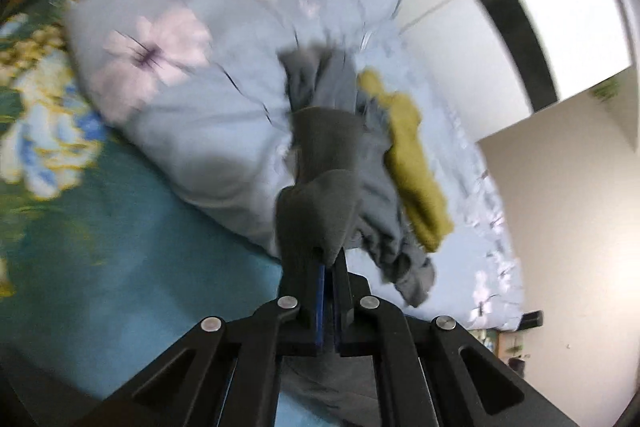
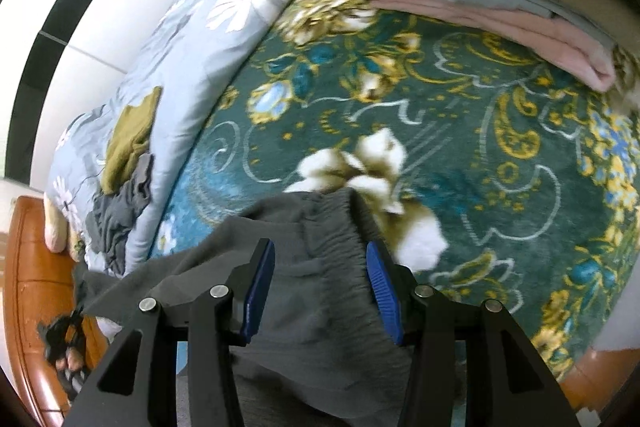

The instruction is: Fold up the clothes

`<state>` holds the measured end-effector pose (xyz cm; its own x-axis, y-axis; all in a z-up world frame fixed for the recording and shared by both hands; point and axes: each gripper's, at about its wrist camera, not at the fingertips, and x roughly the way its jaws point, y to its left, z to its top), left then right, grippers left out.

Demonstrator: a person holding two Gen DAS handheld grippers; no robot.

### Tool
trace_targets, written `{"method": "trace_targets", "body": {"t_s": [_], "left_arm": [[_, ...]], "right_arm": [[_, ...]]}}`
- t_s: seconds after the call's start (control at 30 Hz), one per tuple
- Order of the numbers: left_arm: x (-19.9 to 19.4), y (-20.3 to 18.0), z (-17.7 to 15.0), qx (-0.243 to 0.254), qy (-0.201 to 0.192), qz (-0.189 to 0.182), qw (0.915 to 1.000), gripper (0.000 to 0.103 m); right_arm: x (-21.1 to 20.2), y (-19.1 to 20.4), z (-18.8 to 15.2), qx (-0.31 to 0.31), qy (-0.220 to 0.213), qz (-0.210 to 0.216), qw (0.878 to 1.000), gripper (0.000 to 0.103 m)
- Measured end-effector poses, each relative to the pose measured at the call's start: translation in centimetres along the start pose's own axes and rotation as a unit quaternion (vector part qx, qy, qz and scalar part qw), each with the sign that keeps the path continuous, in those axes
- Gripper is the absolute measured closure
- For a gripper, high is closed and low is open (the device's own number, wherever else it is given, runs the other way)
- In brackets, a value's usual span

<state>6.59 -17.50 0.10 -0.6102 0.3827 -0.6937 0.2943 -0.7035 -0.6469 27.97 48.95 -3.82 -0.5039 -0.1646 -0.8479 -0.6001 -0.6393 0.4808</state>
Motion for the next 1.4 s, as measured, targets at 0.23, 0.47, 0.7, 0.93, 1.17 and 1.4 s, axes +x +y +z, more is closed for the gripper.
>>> {"method": "trace_targets", "body": {"t_s": [0.23, 0.47, 0.7, 0.93, 1.17, 1.4], "left_arm": [[-6.5, 6.5, -2.8, -0.047, -0.014, 0.102, 0.9935, 0.1], [2.9, 7.1, 0.7, -0.081, 0.046, 0.144, 0.9851, 0.097], [7.2, 6.6, 3.3, -0.126, 0.091, 0.043, 0.9869, 0.064], [1.9, 13.4, 1.8, -0.096, 0.031, 0.14, 0.985, 0.041], [4.3, 18.0, 0.4, -0.151, 0.051, 0.132, 0.9784, 0.041], [6.9, 15.5, 0.7, -0.131, 0.044, 0.152, 0.9788, 0.043]], "right_arm": [[1.0, 1.1, -0.4, -0.012, 0.012, 0.006, 1.0, 0.054], [0.3, 0.9, -0.7, -0.011, 0.009, 0.009, 1.0, 0.054], [-0.1, 1.1, -0.1, -0.008, 0.007, 0.0, 1.0, 0.054], [2.0, 0.9, -0.1, -0.011, 0.033, -0.008, 0.999, 0.054], [4.8, 1.5, 0.4, -0.014, 0.056, -0.009, 0.998, 0.053], [5.8, 1.3, 1.6, -0.012, 0.052, -0.013, 0.998, 0.046]]}}
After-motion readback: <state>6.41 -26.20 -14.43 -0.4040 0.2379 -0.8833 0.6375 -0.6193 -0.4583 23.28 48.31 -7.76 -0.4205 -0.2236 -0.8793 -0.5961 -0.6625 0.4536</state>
